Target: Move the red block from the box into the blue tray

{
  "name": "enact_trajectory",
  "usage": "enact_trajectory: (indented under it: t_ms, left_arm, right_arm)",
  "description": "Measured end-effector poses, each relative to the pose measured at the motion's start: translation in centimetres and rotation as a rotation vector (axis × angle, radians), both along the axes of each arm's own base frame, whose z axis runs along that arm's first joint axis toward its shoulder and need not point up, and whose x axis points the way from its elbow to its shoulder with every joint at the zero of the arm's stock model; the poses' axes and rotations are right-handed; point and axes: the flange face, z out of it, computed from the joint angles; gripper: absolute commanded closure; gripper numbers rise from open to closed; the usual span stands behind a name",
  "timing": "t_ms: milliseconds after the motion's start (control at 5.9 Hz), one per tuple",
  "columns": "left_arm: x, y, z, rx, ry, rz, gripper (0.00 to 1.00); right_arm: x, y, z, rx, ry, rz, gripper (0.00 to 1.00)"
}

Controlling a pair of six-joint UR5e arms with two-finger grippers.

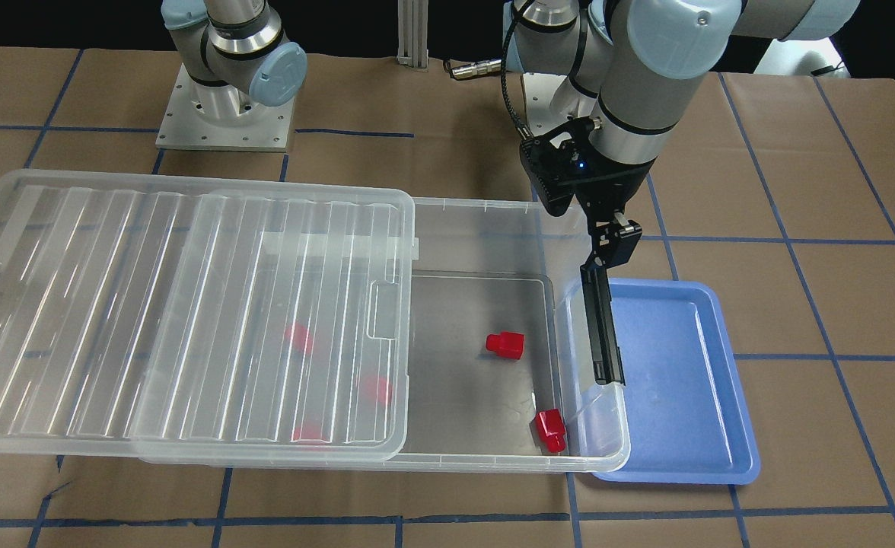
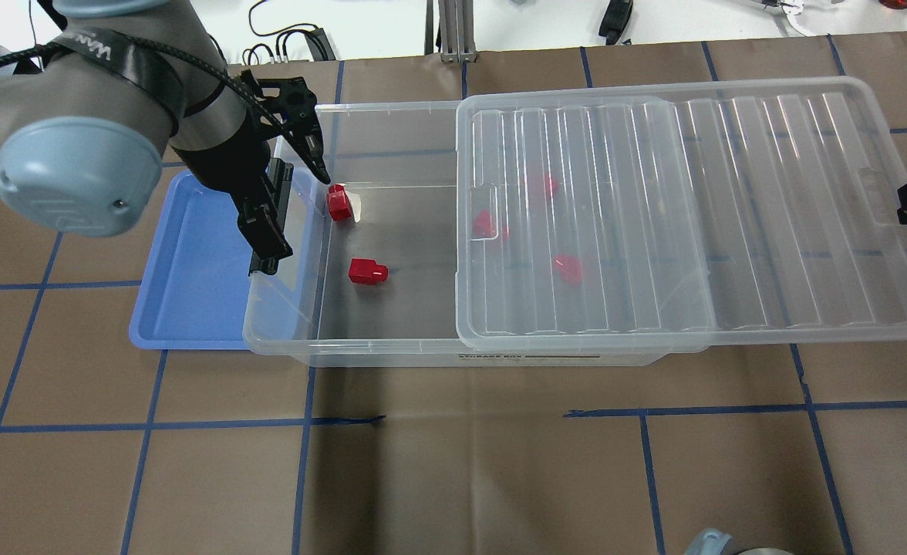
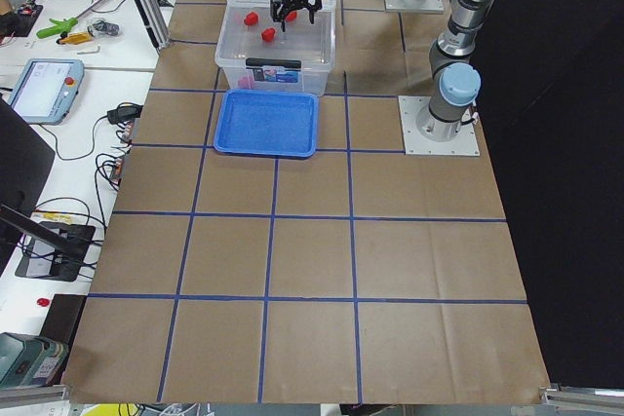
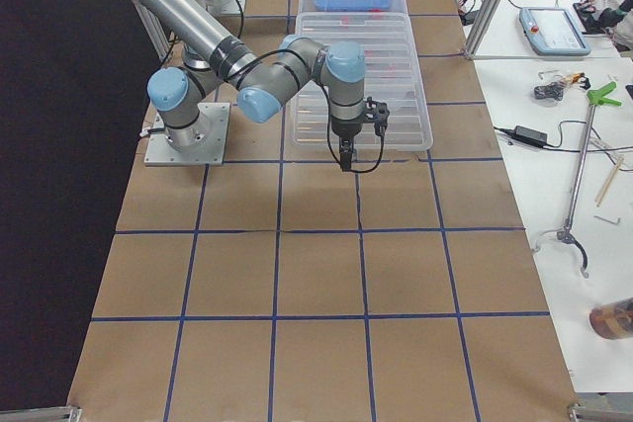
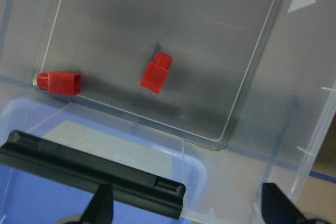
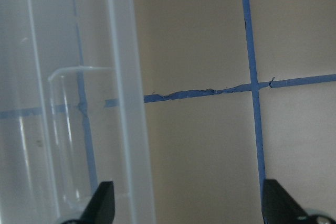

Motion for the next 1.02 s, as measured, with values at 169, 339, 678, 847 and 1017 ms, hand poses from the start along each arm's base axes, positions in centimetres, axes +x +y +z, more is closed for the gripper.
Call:
enact_trajectory:
  t_ms: [169,339,678,847,1017]
  left_arm:
    - [-0.5,-0.2,-2.2,-0.030,0.001,-0.082,0.02]
    - [-0.9,-0.5,-4.5,-0.044,0.003,-0.132,0.02]
    - [-2.2,-0.8,-8.7,-0.048,0.009,-0.205,0.02]
    - [-3.1,-0.8,-11.1,-0.040,0.008,-0.232,0.02]
    - [-3.9,-0.7,-12.7,-0.031,0.003,-0.253,0.02]
  right_arm:
    - [1.4,-0.1,1.6,-0.010,-0.007,-0.027,0.00]
    - [4.1,-0.4,3.4,-0.001,-0.025,-0.049,0.00]
    - [11.1,-1.7,8.0,0.037,-0.062,-0.075,0.00]
    - [15.8,-2.3,10.9,0.052,-0.076,-0.079,0.00]
    - [21.3,-2.5,13.6,0.053,-0.083,-0.075,0.00]
